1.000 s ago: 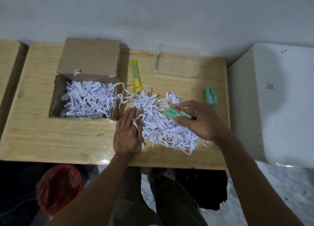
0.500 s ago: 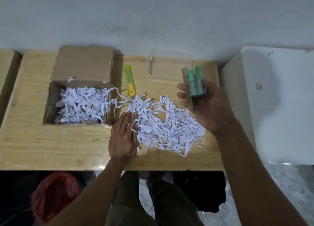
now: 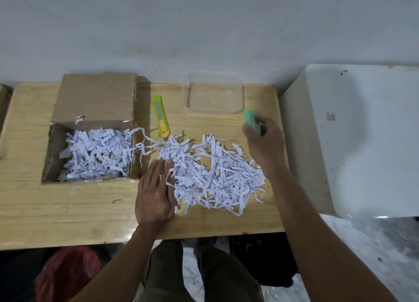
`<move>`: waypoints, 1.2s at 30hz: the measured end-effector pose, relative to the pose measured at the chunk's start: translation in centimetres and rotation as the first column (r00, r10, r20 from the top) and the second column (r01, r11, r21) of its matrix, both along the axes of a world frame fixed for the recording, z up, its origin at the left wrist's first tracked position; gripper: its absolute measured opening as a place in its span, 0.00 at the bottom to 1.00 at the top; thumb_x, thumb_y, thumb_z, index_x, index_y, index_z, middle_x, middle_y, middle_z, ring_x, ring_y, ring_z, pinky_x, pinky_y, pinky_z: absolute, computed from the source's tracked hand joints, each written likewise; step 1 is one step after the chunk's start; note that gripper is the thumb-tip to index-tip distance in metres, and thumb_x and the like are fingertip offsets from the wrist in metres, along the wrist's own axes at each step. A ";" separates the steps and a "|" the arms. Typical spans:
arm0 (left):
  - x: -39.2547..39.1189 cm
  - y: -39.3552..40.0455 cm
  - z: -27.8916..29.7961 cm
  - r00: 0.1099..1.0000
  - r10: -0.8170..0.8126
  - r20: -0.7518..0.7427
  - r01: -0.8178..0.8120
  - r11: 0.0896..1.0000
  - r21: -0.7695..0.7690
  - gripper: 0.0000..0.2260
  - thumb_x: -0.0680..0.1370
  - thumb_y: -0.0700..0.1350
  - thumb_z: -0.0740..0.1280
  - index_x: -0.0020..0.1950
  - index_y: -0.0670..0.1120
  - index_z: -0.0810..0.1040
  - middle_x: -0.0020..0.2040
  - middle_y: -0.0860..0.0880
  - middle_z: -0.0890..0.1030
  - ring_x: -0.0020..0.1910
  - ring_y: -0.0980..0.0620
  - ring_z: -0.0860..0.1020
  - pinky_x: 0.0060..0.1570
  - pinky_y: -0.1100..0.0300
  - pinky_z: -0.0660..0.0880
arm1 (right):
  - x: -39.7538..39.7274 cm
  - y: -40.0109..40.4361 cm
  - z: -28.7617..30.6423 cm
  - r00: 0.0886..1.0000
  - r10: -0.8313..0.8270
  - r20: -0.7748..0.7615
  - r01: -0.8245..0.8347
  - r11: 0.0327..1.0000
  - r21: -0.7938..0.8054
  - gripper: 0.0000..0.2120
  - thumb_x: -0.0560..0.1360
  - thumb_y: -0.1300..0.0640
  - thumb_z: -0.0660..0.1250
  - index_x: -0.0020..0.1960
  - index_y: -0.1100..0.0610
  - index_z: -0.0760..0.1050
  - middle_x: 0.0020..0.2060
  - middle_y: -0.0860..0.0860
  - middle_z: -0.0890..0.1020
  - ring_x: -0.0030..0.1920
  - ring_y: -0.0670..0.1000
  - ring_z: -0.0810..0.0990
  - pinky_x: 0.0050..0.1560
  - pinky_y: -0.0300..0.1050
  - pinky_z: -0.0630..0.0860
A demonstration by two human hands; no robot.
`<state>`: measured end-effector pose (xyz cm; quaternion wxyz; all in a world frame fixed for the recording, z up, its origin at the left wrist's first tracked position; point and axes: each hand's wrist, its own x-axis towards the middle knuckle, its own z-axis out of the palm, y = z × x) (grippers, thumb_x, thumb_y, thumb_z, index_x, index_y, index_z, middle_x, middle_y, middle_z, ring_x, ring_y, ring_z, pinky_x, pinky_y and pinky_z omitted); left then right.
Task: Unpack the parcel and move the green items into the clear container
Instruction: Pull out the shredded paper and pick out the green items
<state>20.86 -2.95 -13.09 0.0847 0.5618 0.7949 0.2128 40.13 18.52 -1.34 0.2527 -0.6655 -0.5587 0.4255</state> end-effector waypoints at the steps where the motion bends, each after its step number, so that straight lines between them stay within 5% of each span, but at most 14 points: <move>1: -0.1 0.0 -0.1 1.000 -0.002 -0.002 0.002 1.000 0.000 0.23 0.83 0.47 0.54 0.79 0.44 0.66 0.77 0.41 0.69 0.79 0.43 0.63 0.72 0.41 0.66 | -0.4 -0.2 -0.6 0.999 0.018 0.033 -0.017 1.000 -0.023 0.15 0.74 0.50 0.69 0.60 0.48 0.75 0.42 0.42 0.80 0.39 0.41 0.78 0.39 0.30 0.70; 4: -0.1 -0.1 -0.2 1.000 -0.010 -0.013 0.010 1.000 -0.004 0.24 0.83 0.47 0.53 0.79 0.44 0.66 0.77 0.41 0.69 0.79 0.43 0.63 0.73 0.42 0.65 | -1.3 -0.2 -2.4 0.996 0.040 0.081 -0.036 0.998 -0.053 0.14 0.75 0.50 0.68 0.59 0.52 0.75 0.42 0.43 0.79 0.40 0.41 0.78 0.35 0.25 0.69; 8: 0.0 0.2 0.0 1.000 -0.004 -0.016 0.004 1.000 -0.013 0.24 0.83 0.47 0.53 0.79 0.43 0.66 0.77 0.41 0.69 0.79 0.43 0.63 0.73 0.43 0.65 | -1.2 1.1 -4.9 0.969 0.068 0.237 -0.086 0.994 0.068 0.17 0.75 0.48 0.67 0.61 0.54 0.75 0.47 0.49 0.82 0.49 0.51 0.81 0.63 0.51 0.73; 11: 0.0 0.3 0.1 1.000 0.003 -0.019 -0.003 1.000 -0.017 0.24 0.83 0.47 0.53 0.78 0.43 0.67 0.77 0.40 0.69 0.79 0.43 0.63 0.73 0.43 0.65 | -1.0 1.7 -6.1 0.934 0.098 0.344 -0.146 0.982 0.117 0.23 0.74 0.48 0.68 0.66 0.56 0.72 0.56 0.53 0.82 0.59 0.56 0.79 0.69 0.52 0.67; 26: 0.1 0.4 0.1 1.000 0.002 -0.020 -0.002 1.000 -0.026 0.24 0.83 0.48 0.53 0.79 0.44 0.65 0.77 0.41 0.69 0.80 0.44 0.62 0.73 0.44 0.64 | -1.0 2.0 -6.4 0.849 0.122 0.514 -0.187 0.979 0.077 0.30 0.78 0.44 0.62 0.75 0.56 0.63 0.67 0.57 0.71 0.68 0.58 0.67 0.65 0.54 0.68; 36: -0.1 0.4 0.3 1.000 -0.002 -0.001 0.002 0.999 -0.054 0.24 0.83 0.47 0.53 0.79 0.44 0.66 0.78 0.42 0.69 0.79 0.44 0.62 0.72 0.42 0.66 | -0.9 -0.5 -4.9 0.861 0.082 0.502 -0.240 0.936 0.258 0.20 0.77 0.48 0.64 0.64 0.59 0.74 0.61 0.58 0.75 0.63 0.60 0.71 0.64 0.54 0.70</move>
